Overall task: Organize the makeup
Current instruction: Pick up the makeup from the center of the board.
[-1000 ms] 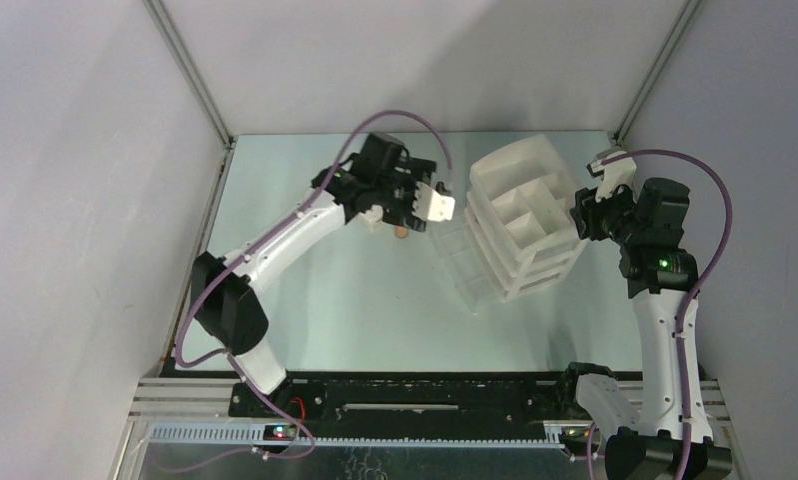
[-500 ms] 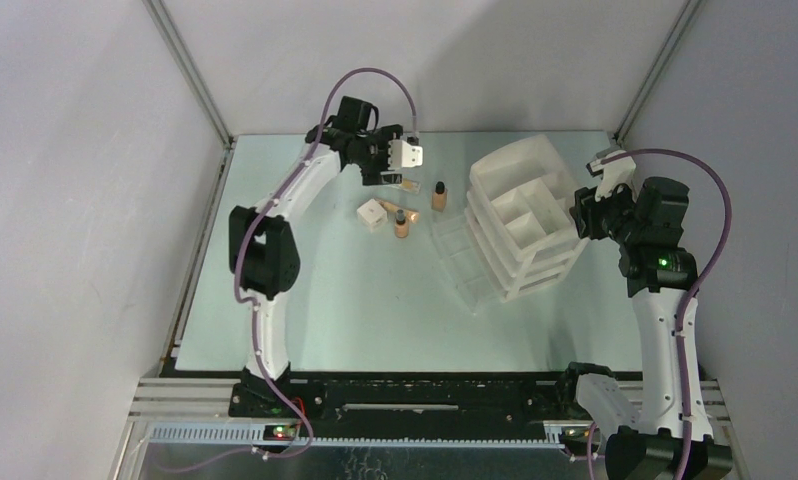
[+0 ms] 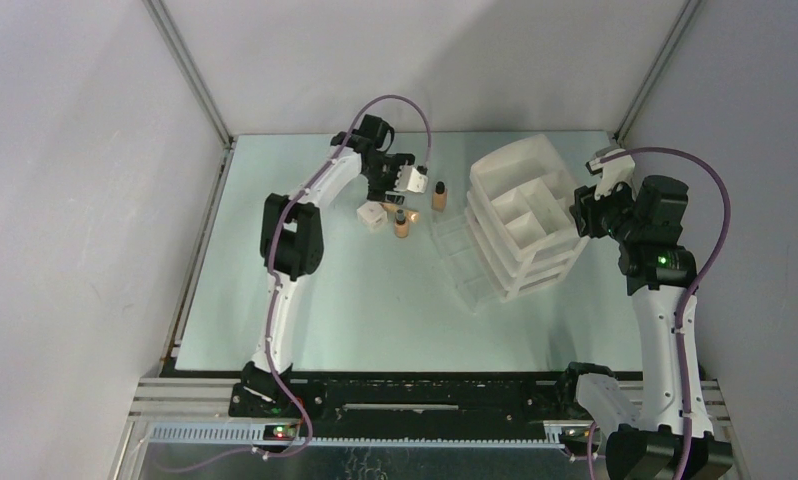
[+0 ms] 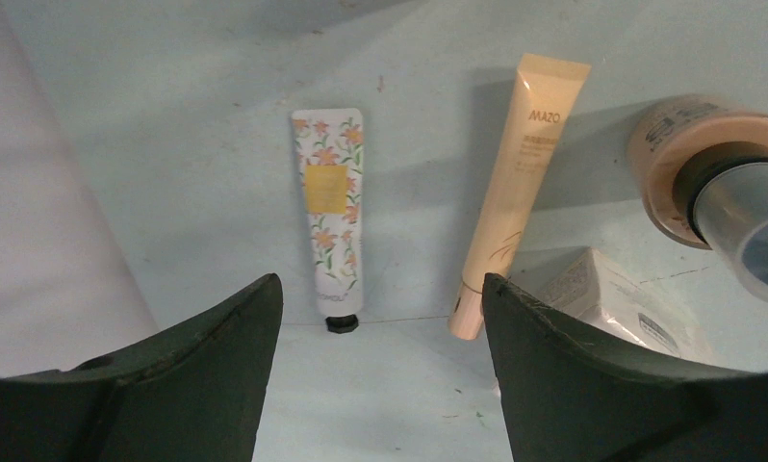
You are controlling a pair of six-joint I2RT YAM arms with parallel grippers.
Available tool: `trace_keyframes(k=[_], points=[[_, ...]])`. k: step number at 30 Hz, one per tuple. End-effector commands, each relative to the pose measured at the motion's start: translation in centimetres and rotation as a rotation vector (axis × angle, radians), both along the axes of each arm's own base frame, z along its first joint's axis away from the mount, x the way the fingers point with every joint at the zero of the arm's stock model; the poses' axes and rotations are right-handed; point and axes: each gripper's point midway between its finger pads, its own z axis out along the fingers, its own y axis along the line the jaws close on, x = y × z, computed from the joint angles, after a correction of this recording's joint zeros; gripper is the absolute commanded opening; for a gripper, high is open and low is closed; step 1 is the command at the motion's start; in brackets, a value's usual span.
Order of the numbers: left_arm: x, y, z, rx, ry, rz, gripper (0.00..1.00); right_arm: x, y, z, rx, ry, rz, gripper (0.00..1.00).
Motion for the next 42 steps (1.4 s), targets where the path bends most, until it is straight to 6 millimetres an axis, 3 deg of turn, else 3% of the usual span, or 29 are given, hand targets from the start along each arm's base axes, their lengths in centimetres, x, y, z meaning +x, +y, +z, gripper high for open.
trace_keyframes(k=[1,19,33,42], points=[[1.8,-0.4,1.7,0.004,-0.085,-0.013,0.77,0.1,-0.1,-1.2,-0.006,0.038,0.0,0.52],[5.5,-0.1,0.3,0.064,-0.203,0.004,0.7,0.0,-0.1,-1.2,-0.008,0.04,0.0,0.52],[6.5,1.3,-3.1,0.198,-0.223,-0.065,0.68,0.1,-0.1,-1.4,-0.012,0.046,0.002,0.51],[6.9,1.7,-3.2,0.248,-0.251,-0.108,0.56,0.1,-0.1,-1.4,-0.012,0.047,0.002,0.51]])
